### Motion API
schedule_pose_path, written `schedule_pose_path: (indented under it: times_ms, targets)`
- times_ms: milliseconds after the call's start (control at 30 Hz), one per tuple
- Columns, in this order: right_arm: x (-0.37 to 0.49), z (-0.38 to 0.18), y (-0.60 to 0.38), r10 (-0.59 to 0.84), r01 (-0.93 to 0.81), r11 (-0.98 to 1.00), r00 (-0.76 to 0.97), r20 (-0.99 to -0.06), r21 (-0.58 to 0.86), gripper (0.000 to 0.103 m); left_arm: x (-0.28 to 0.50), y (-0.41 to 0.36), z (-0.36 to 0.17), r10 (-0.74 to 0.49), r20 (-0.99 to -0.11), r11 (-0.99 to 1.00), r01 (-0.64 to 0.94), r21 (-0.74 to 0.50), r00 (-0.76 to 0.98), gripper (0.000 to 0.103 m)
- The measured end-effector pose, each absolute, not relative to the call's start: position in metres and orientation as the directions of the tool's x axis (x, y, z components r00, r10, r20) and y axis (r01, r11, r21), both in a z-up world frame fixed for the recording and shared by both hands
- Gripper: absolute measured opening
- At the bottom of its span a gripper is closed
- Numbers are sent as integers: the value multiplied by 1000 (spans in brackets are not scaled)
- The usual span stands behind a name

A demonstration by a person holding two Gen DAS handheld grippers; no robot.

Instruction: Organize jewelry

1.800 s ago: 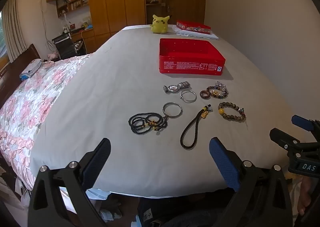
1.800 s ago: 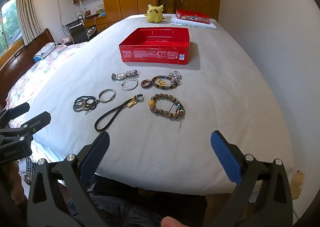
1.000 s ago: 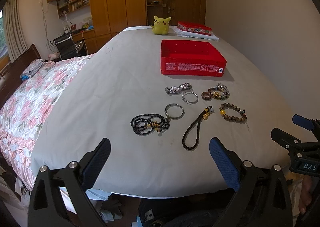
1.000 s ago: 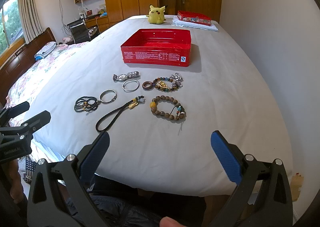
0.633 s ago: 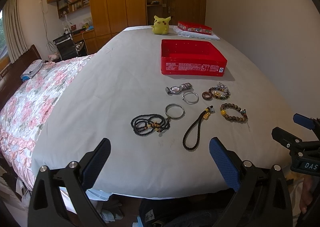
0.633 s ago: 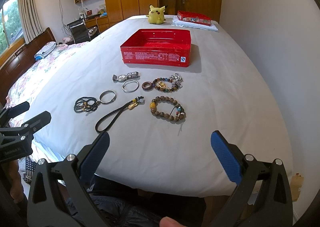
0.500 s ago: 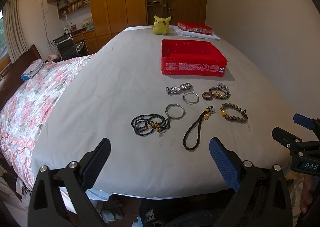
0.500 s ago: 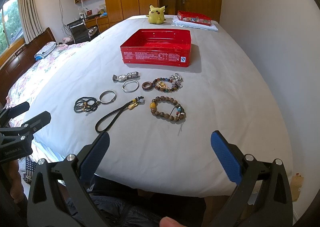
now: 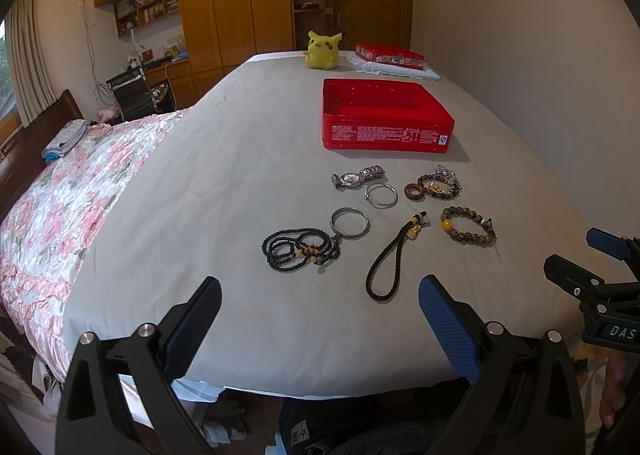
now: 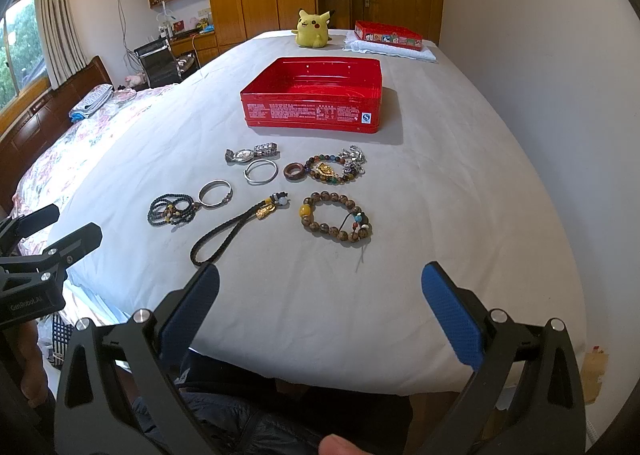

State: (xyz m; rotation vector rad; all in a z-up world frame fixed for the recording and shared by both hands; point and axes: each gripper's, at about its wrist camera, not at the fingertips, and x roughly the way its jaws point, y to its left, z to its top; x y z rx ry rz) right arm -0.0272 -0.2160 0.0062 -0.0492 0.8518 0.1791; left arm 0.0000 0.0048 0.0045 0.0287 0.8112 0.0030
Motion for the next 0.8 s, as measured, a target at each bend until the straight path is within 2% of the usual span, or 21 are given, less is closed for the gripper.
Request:
schedule_pose_path:
  times_ms: [800]
  targets:
    - [-26,5,-216,142,-178,983,644,-752,34,100,0,5,3,15,-725,1000,8,28,688,99]
